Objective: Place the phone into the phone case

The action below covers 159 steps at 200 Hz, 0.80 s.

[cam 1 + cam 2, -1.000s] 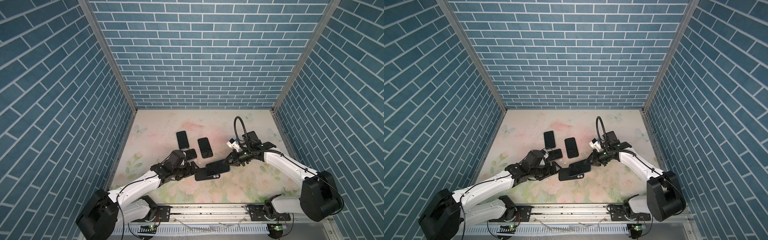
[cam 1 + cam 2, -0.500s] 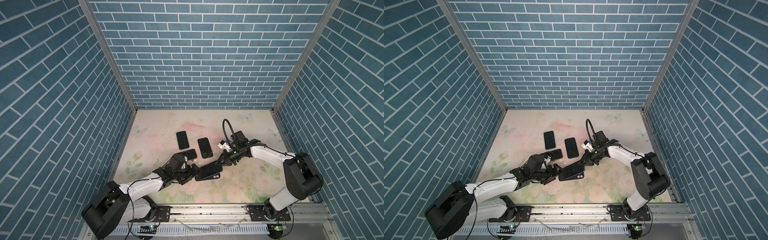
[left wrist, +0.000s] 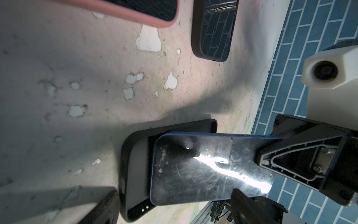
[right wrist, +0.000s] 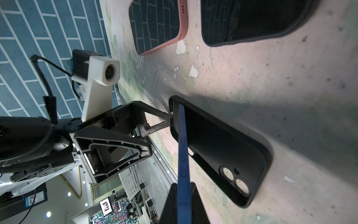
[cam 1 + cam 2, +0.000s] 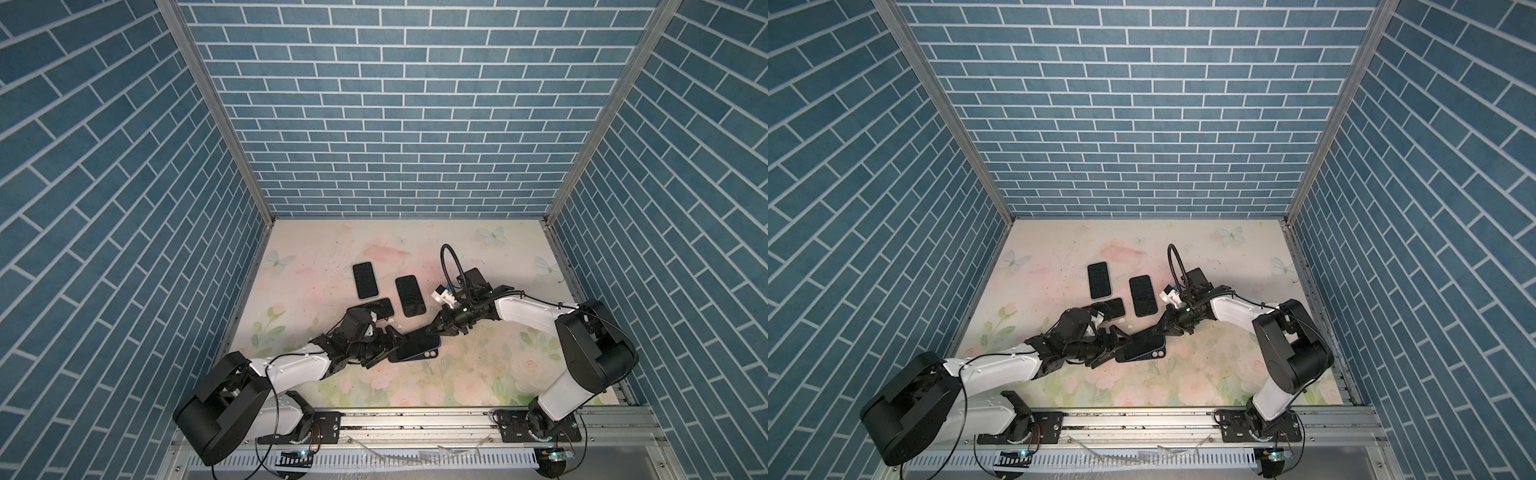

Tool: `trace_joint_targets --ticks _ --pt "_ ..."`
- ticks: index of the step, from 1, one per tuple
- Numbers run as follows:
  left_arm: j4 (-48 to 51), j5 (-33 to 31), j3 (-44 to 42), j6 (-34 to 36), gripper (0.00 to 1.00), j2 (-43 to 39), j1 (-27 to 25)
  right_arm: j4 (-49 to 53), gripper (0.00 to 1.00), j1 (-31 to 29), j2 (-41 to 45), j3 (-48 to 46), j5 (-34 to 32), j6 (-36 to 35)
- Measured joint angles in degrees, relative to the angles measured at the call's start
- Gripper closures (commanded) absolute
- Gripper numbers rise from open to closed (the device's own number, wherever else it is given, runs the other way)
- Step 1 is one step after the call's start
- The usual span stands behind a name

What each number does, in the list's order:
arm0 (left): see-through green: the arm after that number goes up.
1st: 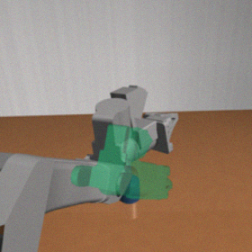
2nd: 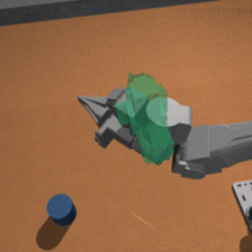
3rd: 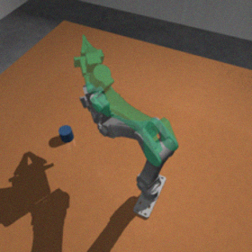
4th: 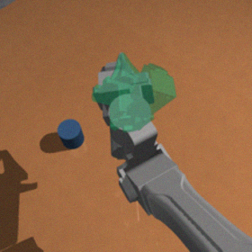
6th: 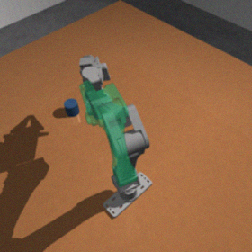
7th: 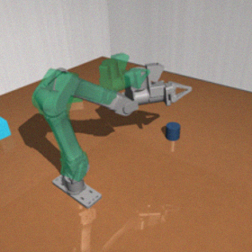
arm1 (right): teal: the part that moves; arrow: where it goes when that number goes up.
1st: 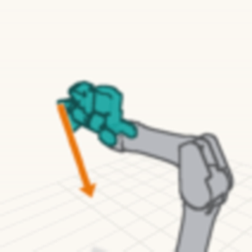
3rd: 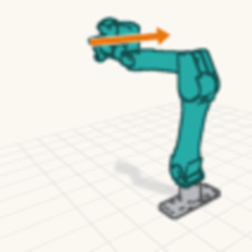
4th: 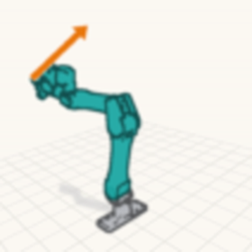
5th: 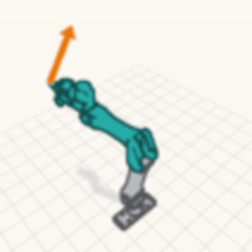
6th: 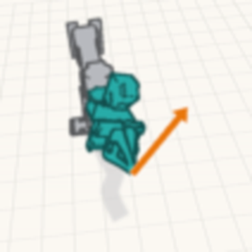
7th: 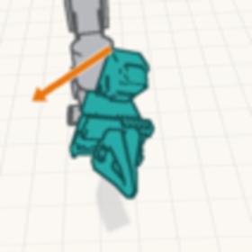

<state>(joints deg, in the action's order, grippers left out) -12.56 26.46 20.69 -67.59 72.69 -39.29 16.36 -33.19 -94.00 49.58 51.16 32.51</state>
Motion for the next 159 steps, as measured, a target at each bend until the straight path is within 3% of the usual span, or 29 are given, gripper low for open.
trace_joint_targets --ticks 159 --pt "0.61 -0.72 0.0 -0.15 0.09 -0.26 -0.11 -19.32 1.0 -2.82 -3.5 -6.93 0.26 6.69"
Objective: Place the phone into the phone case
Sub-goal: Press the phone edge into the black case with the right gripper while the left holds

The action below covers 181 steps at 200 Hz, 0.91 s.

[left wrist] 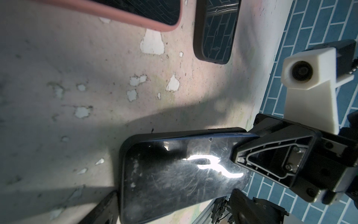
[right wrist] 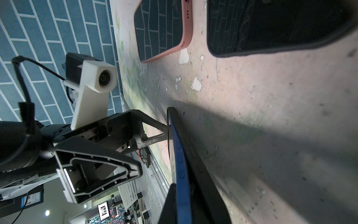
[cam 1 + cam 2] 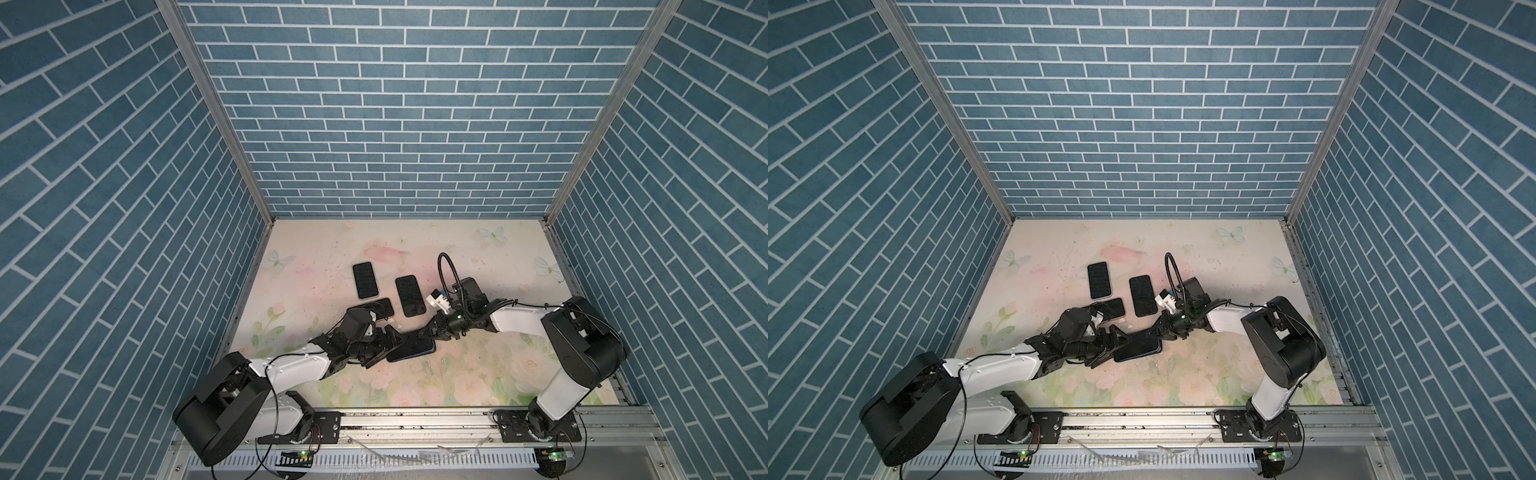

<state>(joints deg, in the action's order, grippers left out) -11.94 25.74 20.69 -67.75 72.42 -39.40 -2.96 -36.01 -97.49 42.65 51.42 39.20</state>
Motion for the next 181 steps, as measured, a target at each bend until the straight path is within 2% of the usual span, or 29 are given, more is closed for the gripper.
trace_joint_targets --ticks 55,78,131,181 --pt "0.26 -0.13 0.13 -0.02 0.09 -0.02 0.0 -1.07 0.94 -0.52 0.02 0.5 -1.31 1.01" --pt "0.7 -0.13 0.5 -0.2 0.09 0.24 0.0 -0.61 0.86 -1.14 0.37 1.33 -2.97 1.14" --pt "0.79 -0.35 0.46 -0.26 0.09 -0.07 0.0 3.87 0.71 -3.89 1.92 1.46 -13.25 1.14" --pt "-0.39 -0.66 -0.22 -0.26 0.1 -0.42 -0.35 11.85 0.47 -6.47 3.02 2.67 -19.43 -0.87"
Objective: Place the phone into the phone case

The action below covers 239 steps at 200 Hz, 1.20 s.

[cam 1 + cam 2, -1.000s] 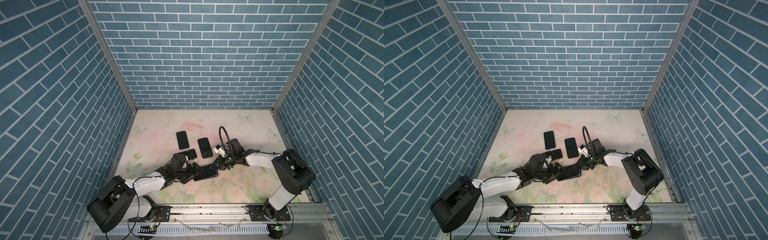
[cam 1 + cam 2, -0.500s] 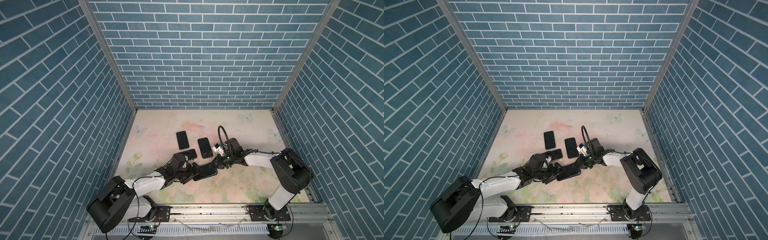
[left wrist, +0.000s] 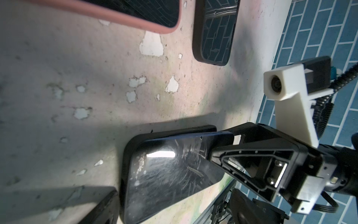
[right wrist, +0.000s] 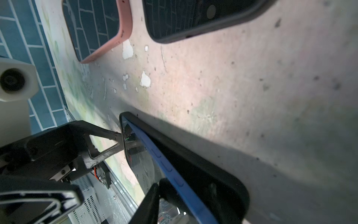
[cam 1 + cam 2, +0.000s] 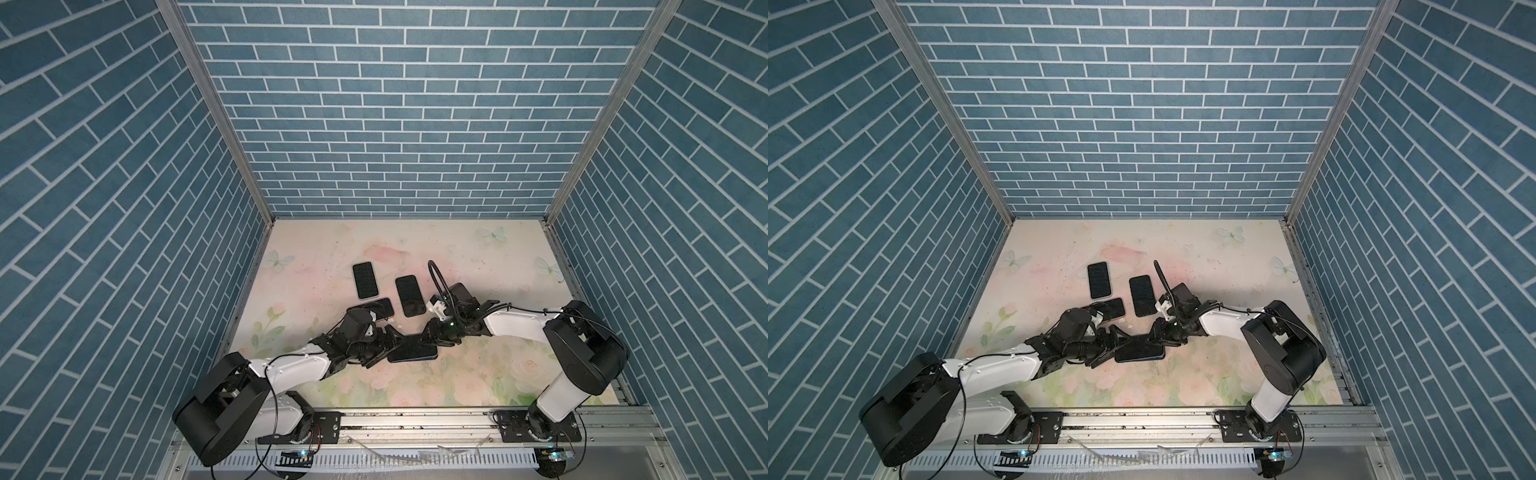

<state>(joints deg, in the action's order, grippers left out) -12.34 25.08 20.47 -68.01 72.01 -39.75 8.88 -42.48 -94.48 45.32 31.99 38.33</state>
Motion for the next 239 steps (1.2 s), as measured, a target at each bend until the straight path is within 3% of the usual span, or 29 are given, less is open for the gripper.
trace_joint_targets --ticks 51,63,147,195,239 --pt "-0.02 -0.26 -0.85 -0.11 0.1 -1.16 -0.04 8.68 0.18 -1.57 5.38 2.21 -7.61 -2.67" --pt "-0.02 -0.39 -0.98 -0.11 0.1 -1.42 -0.09 10.6 0.15 -1.62 6.64 3.1 -9.35 -3.02" --pt "1.55 -1.33 -1.53 0.79 0.12 -3.61 -0.2 18.51 0.15 -1.66 13.53 7.45 -18.38 -5.79" --pt "3.32 -1.53 0.39 2.78 0.12 -1.44 -0.2 15.21 0.16 -1.29 13.38 1.44 -15.96 -5.27" --pt "1.64 -0.07 2.82 3.39 0.13 3.06 -0.22 7.41 0.18 1.11 12.11 -4.46 -8.37 -2.82"
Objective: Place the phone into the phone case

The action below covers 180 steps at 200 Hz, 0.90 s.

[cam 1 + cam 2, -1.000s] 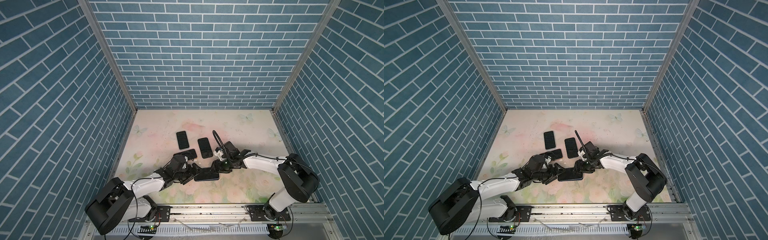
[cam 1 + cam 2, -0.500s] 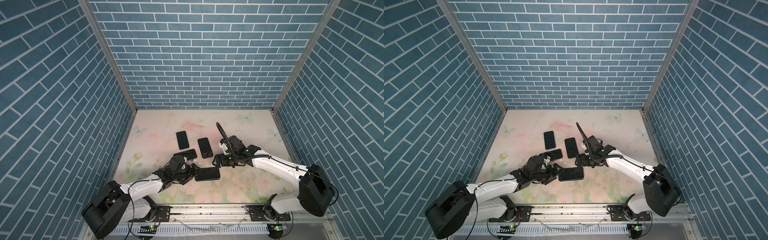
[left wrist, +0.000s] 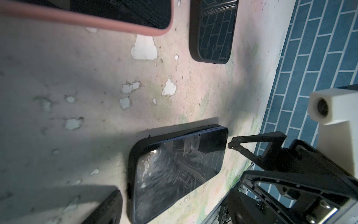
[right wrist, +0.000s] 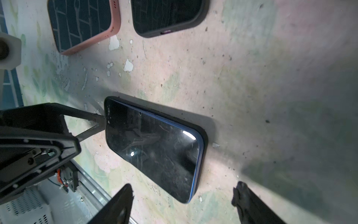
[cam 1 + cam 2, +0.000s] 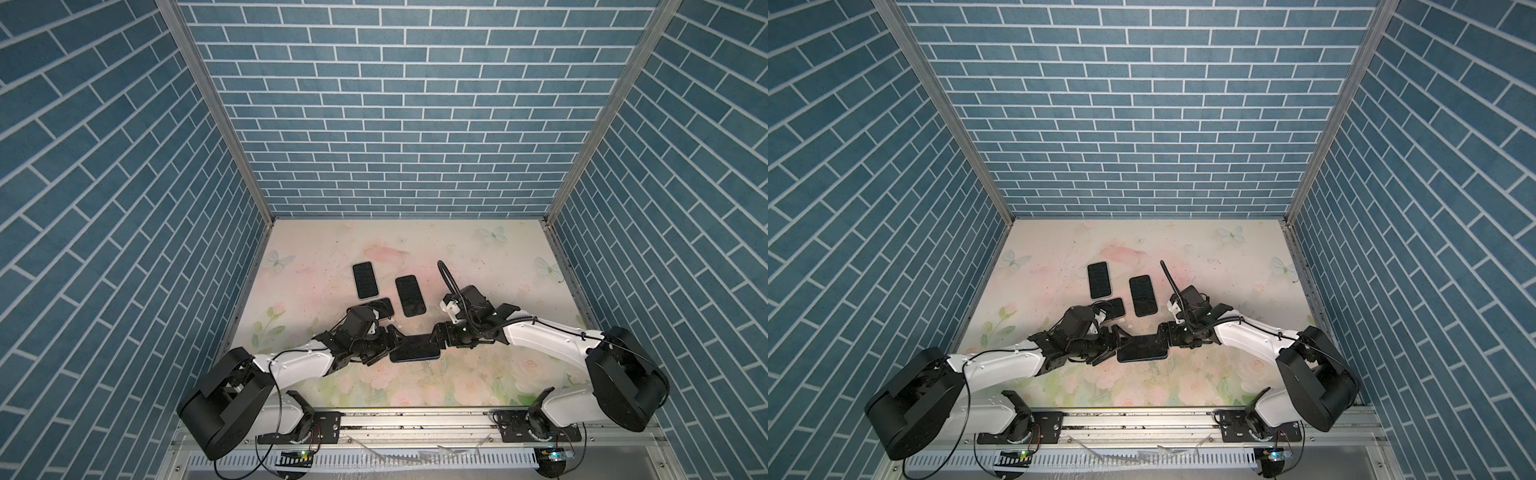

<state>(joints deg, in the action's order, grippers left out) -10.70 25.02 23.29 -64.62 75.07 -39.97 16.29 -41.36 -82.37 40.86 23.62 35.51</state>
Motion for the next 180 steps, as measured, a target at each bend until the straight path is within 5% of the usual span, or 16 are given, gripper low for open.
trace_joint_targets --ticks 112,180 --pt "-1.79 0.79 1.36 0.22 0.14 2.78 -0.39 -27.56 0.26 4.15 -7.34 -8.2 18.8 7.34" --pt "-3.72 1.38 1.62 0.17 0.15 4.24 -0.81 -30.82 0.3 5.44 -2.16 -10.71 25.24 8.94"
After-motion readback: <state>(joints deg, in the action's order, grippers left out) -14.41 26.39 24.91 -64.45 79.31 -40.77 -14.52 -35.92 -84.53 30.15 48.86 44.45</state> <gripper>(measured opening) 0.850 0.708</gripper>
